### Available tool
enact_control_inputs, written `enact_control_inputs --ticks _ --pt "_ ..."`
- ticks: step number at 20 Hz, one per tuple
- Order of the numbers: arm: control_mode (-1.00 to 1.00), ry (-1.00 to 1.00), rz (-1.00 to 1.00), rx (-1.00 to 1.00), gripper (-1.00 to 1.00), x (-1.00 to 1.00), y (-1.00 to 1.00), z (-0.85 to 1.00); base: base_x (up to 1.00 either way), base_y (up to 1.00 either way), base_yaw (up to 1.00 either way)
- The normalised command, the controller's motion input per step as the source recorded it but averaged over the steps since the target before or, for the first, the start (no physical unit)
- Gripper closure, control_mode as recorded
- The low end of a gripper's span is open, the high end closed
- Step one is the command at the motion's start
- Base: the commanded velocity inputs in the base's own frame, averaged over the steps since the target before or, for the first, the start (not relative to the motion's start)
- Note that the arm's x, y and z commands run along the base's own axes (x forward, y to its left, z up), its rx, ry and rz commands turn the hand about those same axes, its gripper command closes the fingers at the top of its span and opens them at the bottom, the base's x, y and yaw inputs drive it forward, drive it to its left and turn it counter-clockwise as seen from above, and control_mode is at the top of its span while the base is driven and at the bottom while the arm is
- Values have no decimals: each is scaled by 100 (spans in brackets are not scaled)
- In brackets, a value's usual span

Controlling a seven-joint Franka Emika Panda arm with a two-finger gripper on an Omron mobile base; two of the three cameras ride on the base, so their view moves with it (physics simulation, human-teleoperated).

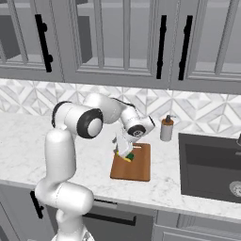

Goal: Pick up the sponge from the counter and clean the cutting board by briefly scrubbing or pressing down on the cutting board. Once finished, release the sponge.

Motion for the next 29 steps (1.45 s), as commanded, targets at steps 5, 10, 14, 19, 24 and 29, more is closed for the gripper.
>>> enact_control_inputs --ticks 5,10,14,19,24,29 --pt "-100 -4 33 33 -100 -100 100 -100 0 0 0" --pt "-100 -5 25 26 -100 -100 100 -100 0 0 0" --pt "-100 5 24 17 -100 -60 93 -82 0 0 0" --pt "-100 -9 -4 -11 -100 -95 -16 22 0 0 0" --pt "-100 -13 -17 -12 -100 -80 -68 83 0 0 0" --pt "-100 -16 -28 -35 -100 -58 -48 96 0 0 0"
